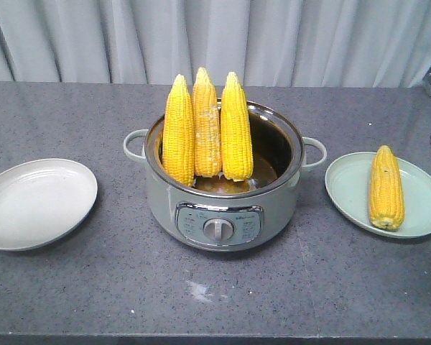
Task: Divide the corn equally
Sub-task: 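Withdraw the right gripper and reach the left arm toward the pot, then grasp the corn cob nearest the white plate with the left gripper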
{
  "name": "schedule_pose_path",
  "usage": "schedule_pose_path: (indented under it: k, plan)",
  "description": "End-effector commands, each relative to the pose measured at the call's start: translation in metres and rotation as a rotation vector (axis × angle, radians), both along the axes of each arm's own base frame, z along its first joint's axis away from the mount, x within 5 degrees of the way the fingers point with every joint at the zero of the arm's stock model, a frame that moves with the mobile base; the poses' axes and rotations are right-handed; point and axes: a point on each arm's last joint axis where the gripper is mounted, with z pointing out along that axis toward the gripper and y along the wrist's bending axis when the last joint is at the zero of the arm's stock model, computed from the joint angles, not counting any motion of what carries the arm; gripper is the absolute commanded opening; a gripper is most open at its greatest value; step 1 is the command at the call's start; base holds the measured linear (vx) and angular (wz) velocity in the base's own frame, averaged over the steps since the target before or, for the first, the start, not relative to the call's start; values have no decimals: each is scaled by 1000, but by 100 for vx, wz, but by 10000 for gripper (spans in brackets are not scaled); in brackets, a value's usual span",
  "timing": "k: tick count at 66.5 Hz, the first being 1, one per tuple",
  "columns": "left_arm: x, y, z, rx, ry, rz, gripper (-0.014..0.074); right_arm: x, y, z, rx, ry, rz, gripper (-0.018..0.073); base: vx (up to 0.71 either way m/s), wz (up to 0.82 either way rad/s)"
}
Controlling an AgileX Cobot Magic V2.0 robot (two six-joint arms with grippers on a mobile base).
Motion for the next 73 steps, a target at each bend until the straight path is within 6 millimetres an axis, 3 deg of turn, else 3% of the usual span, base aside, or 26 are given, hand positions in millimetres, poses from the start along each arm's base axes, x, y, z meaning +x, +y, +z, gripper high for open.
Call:
schedule_pose_path:
  k: [1,11,23,44,60,73]
  plan:
    - [11,-9,22,-44,-107,-71,482,-1,1,15,20,-103,-10,577,0,0]
    - [39,-37,30,-41,-110,-210,482,-1,1,15,24,-103,-9,577,0,0]
    - [79,-79,26,-30,-85,-327,482,-1,1,15,24,-103,-8,577,0,0]
    - [139,-137,-3,65,-37,-438,482,-1,1,15,23,-103,-9,577,0,0]
    - [164,-154,-27,64,7,-450,482,-1,1,15,23,-103,-9,577,0,0]
    - [170,-156,-33,62,9,-443,482,-1,1,15,22,-105,-9,577,0,0]
